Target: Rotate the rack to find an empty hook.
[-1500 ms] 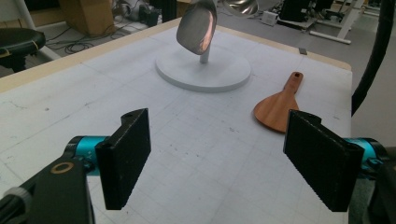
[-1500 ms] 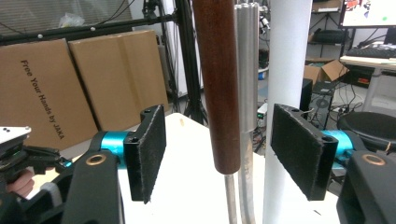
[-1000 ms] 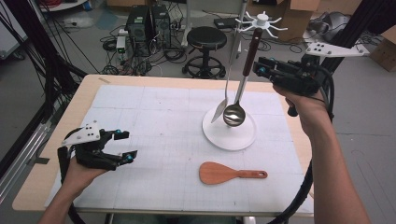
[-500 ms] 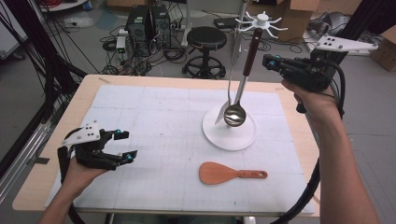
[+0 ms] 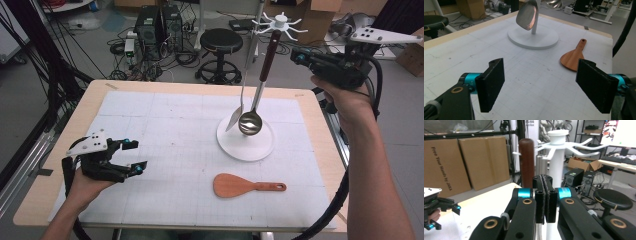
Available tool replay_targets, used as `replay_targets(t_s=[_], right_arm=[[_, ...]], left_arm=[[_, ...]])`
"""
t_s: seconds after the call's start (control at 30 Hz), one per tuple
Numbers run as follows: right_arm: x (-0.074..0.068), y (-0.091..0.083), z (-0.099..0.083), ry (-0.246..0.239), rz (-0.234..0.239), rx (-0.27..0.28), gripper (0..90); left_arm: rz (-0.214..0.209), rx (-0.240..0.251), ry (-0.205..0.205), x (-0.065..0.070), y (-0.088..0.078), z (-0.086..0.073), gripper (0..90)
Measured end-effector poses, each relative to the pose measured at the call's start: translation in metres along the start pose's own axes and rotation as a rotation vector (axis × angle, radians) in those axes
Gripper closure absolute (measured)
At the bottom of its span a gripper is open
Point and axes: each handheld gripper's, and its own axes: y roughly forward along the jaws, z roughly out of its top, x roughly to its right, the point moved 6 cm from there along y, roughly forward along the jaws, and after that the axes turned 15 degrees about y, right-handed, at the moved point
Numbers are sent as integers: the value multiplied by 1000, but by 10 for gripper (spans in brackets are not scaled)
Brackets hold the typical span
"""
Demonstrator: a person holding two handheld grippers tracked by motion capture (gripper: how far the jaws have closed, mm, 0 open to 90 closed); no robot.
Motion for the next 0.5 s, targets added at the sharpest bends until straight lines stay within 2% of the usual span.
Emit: replay_targets(t_s=[0.2, 0.5], right_arm=[[4, -4, 10, 1, -14, 18, 894], [-1, 2, 14, -30, -20, -5, 895]], left_arm=[[1, -1, 0, 0, 0, 0, 237], [3, 1, 3, 0, 0, 1, 237]])
